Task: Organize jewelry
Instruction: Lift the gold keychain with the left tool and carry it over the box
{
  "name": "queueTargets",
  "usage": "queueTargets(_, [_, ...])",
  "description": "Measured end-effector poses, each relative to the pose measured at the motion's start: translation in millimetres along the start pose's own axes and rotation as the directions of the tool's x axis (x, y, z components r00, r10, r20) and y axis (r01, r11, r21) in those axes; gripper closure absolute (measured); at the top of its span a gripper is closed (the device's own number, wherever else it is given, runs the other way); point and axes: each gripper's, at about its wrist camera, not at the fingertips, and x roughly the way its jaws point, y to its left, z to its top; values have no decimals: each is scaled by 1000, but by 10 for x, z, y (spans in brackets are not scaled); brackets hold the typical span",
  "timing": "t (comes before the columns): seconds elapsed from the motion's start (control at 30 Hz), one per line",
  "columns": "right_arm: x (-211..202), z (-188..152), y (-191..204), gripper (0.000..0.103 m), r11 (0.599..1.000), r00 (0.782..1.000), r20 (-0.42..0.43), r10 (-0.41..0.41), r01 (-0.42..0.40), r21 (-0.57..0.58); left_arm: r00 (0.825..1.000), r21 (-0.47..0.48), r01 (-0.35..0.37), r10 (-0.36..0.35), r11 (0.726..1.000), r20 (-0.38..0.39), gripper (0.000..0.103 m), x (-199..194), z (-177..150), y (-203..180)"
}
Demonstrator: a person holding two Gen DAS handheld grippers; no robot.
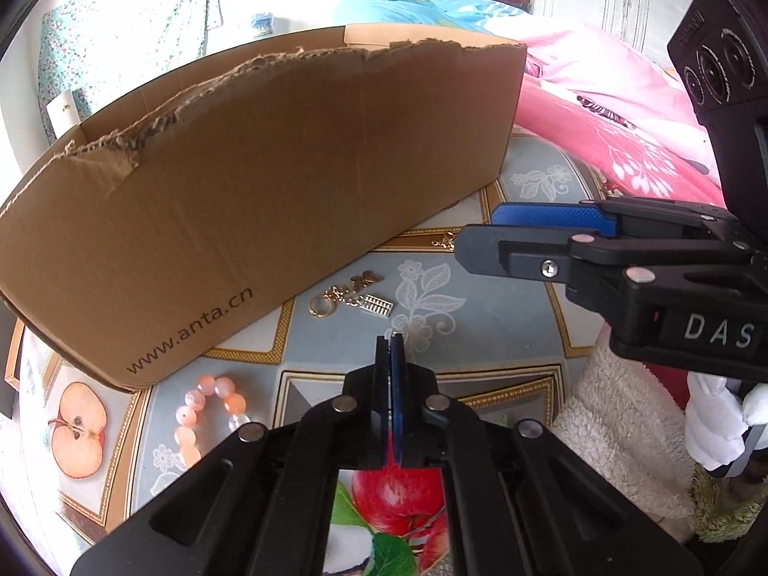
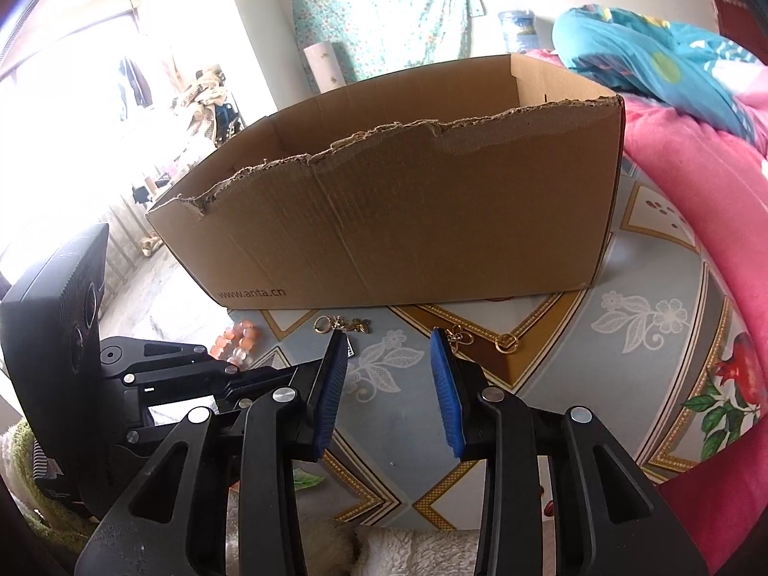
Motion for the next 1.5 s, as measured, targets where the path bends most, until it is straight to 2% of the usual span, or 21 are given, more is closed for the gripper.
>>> queueTargets(0.3, [52, 59, 48, 70, 999, 1000, -10, 4, -5, -39, 999, -58, -17, 19, 998, 39, 103, -151, -67, 97])
queueTargets(0.4, [105, 78, 79, 70, 998, 1000, -23, -1, 0, -63, 999, -72, 8, -5, 997, 53, 103, -182, -48, 143])
queueTargets(0.77, [162, 126, 28, 70, 998, 999, -47, -15, 13, -58, 999, 14, 44, -44, 999, 25, 97, -27, 4, -18])
queueTargets(0.87, [151, 110, 26, 70, 998, 999, -48, -18, 16, -54, 999, 41, 34, -34, 999, 10, 93, 14, 9, -53])
queueTargets(1.07, [137, 93, 31, 70, 999, 999, -47, -15, 13, -48, 1000, 76, 7, -8, 997, 15, 93, 43, 31, -95])
queueTargets(1.13, [126, 89, 38, 70, 999, 999, -46, -13, 11, -47, 1000, 84, -5, 4, 996, 19, 96, 49, 29, -102])
queueTargets(1.5, [82, 82, 78, 70, 999, 999, -37, -11, 9, -52, 1000, 38, 8, -9, 999, 25, 99, 18, 7, -13])
